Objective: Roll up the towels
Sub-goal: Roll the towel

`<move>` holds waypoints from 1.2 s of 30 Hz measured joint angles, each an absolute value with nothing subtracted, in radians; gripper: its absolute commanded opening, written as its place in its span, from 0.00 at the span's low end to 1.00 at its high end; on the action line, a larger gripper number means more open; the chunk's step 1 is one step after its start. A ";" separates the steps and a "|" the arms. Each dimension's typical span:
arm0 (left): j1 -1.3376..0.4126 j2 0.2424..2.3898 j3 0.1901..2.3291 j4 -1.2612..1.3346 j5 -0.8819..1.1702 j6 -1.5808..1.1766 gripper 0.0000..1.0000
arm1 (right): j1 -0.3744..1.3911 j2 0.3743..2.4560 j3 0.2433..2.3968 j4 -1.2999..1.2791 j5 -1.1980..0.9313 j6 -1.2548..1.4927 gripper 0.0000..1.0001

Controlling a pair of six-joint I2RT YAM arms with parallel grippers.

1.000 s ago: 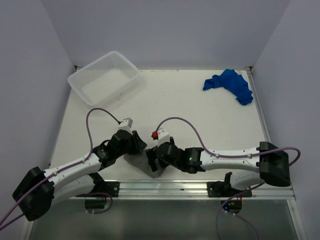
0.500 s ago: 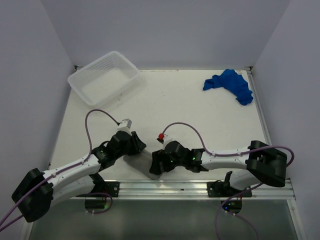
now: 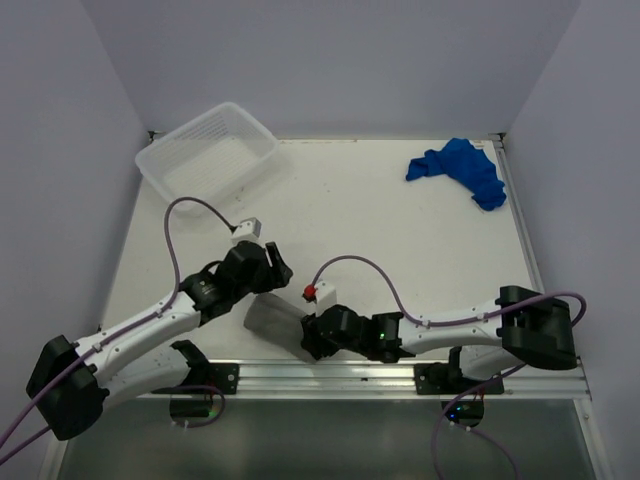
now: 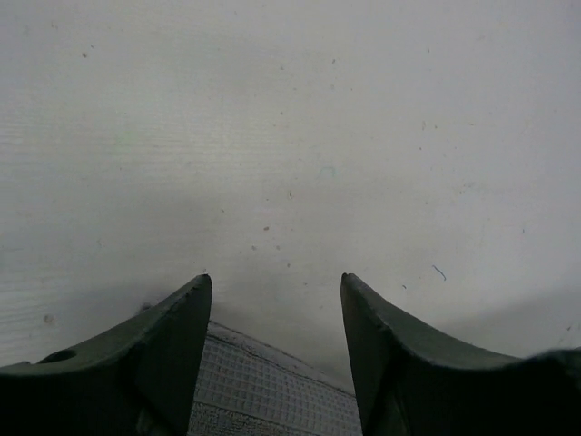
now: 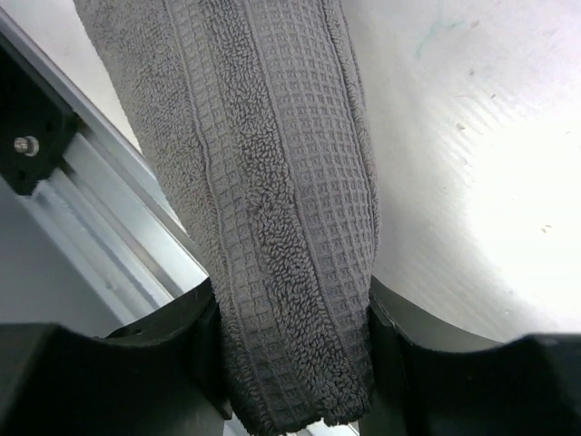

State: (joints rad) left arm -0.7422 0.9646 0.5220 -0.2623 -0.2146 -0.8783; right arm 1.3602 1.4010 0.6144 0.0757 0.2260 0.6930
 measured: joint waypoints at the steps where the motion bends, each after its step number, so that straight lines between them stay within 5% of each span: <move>1: -0.739 0.981 0.569 -0.297 -0.228 -0.879 0.68 | 1.388 1.403 0.628 0.058 0.276 0.683 0.29; 12: -0.722 1.102 1.016 -0.707 -0.301 -0.952 0.70 | 1.474 1.516 0.796 -0.118 0.725 0.670 0.25; 23: -0.720 1.041 0.799 -0.690 -0.101 -1.142 0.77 | 1.533 1.792 1.015 -0.218 1.005 0.749 0.27; 36: -0.720 1.096 0.694 -0.613 -0.058 -1.231 0.82 | 1.551 1.853 1.058 -0.223 1.070 0.788 0.26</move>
State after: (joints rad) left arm -0.7204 1.0962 0.6945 -0.6132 -0.0582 -1.2312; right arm 1.5505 1.8526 1.0576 -0.2234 1.0698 0.7876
